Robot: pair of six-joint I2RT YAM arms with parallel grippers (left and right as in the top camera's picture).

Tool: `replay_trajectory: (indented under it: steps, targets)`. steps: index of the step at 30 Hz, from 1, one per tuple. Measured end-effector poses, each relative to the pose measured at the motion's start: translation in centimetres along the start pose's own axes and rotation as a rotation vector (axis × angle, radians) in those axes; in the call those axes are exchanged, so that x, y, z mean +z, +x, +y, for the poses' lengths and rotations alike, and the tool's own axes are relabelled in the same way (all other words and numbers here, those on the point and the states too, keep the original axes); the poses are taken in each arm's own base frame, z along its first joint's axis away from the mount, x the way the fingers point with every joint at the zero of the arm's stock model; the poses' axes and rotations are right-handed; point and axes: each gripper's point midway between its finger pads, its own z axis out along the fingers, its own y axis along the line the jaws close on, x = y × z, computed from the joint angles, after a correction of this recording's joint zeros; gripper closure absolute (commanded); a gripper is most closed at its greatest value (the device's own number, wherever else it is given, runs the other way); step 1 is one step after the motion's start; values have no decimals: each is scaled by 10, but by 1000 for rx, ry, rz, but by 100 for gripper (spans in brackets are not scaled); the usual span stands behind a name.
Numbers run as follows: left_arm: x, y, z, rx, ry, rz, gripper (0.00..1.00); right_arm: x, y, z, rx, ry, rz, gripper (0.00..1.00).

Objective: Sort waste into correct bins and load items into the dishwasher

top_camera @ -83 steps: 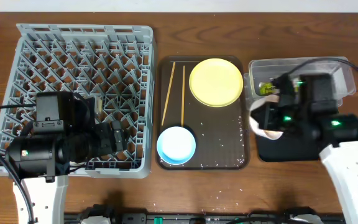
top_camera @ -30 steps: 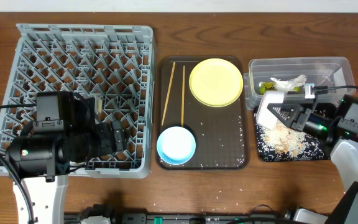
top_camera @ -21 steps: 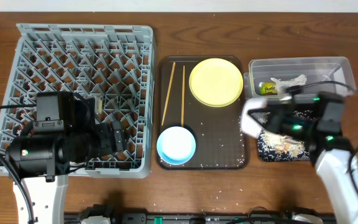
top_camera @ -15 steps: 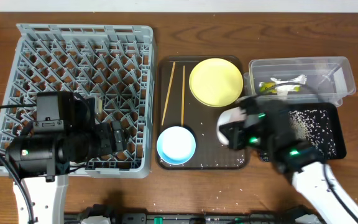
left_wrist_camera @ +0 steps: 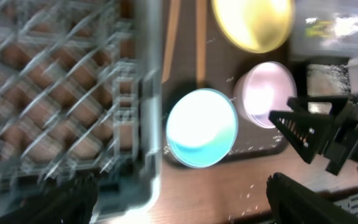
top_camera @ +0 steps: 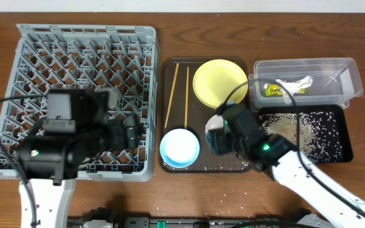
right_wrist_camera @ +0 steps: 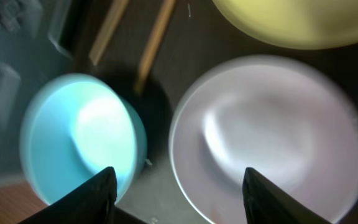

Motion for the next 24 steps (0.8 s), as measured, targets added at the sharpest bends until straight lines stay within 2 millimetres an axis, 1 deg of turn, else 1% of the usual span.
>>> replay_trajectory:
  steps: [1,2,3,4,6,7,8,9,10,11,12,14,15,16,17,18,21,24]
  targets:
    - [10,-6,-11,52,14,-1,17,-16,-18,1,38,-2,-27,38]
    - [20,-11,-18,84,14,6,20,-31,-33,-4,79,5,-53,37]
    - [29,-14,-22,109,8,16,23,-39,-41,-8,106,12,-69,37]
    - [40,-18,-27,134,3,22,25,-52,-52,-17,149,24,-89,37]
    - [74,-29,-40,194,-2,44,26,-69,-66,-29,207,31,-133,37]
    - [97,-33,-45,225,-17,62,31,-79,-73,-37,242,33,-160,37]
    - [115,-34,-47,242,-30,79,33,-82,-73,-39,252,31,-162,37]
    - [131,-40,-49,263,-48,70,34,-84,-70,-43,267,34,-150,37]
    - [148,-47,-51,277,-63,57,37,-84,-66,-46,283,38,-131,37]
    - [175,-46,-48,295,-103,77,37,-84,-63,-47,290,41,-120,37]
    - [191,-43,-44,299,-128,99,37,-83,-59,-47,293,41,-105,37]
    - [224,-49,-37,307,-165,87,40,-83,-52,-47,298,45,-74,37]
    - [237,-48,-32,297,-182,95,42,-83,-50,-48,298,45,-69,37]
    - [246,-47,-29,289,-192,99,43,-83,-50,-47,299,45,-68,37]
    - [260,-46,-24,279,-202,104,45,-83,-50,-47,299,45,-66,37]
    - [269,-43,-20,269,-211,118,48,-83,-50,-47,299,45,-66,37]
    - [286,-38,-20,260,-191,132,56,-82,-50,-47,299,44,-64,37]
    - [303,-23,-15,253,-185,185,60,-82,-50,-47,299,44,-65,37]
